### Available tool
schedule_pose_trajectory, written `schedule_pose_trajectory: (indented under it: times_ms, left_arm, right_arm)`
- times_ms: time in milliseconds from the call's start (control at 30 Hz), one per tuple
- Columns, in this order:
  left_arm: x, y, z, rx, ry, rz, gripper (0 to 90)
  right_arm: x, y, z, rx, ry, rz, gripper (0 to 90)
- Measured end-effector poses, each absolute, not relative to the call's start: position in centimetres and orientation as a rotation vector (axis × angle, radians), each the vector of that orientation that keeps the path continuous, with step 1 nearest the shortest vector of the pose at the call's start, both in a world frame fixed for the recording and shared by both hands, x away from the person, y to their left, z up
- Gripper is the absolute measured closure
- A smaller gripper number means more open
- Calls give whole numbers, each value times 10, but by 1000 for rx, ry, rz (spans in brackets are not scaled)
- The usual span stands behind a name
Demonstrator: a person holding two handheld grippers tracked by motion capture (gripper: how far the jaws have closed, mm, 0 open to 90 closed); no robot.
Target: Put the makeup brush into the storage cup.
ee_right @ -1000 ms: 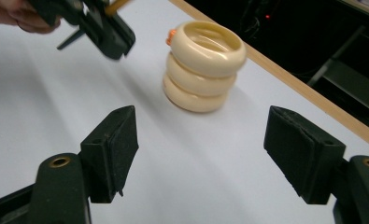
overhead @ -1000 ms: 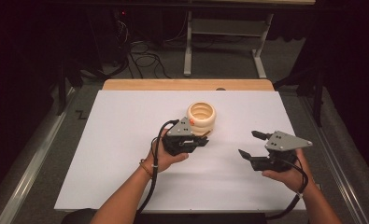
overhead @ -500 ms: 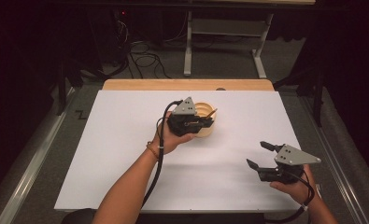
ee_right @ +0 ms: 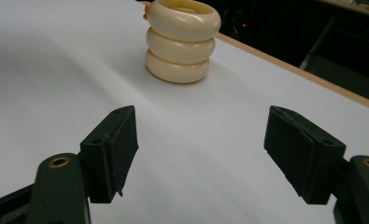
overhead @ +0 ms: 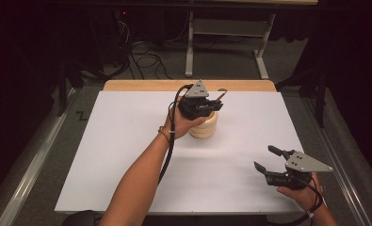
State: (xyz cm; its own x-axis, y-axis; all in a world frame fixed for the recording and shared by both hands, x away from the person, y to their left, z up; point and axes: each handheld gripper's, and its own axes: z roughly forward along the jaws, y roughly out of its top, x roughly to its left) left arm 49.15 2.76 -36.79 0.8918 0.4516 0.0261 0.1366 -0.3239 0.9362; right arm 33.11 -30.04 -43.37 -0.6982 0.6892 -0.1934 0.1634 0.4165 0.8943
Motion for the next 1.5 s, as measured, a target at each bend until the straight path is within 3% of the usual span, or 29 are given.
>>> schedule_pose_trajectory:
  times_ms: [867, 1500]
  left_arm:
    - [547, 4, -388, 1909, 566, 405, 827]
    - [549, 19, -393, 1921, 577, 380, 826]
  right_arm:
    - [331, -312, -435, 733, 2105, 1276, 288]
    - [330, -308, -437, 744, 2137, 1242, 298]
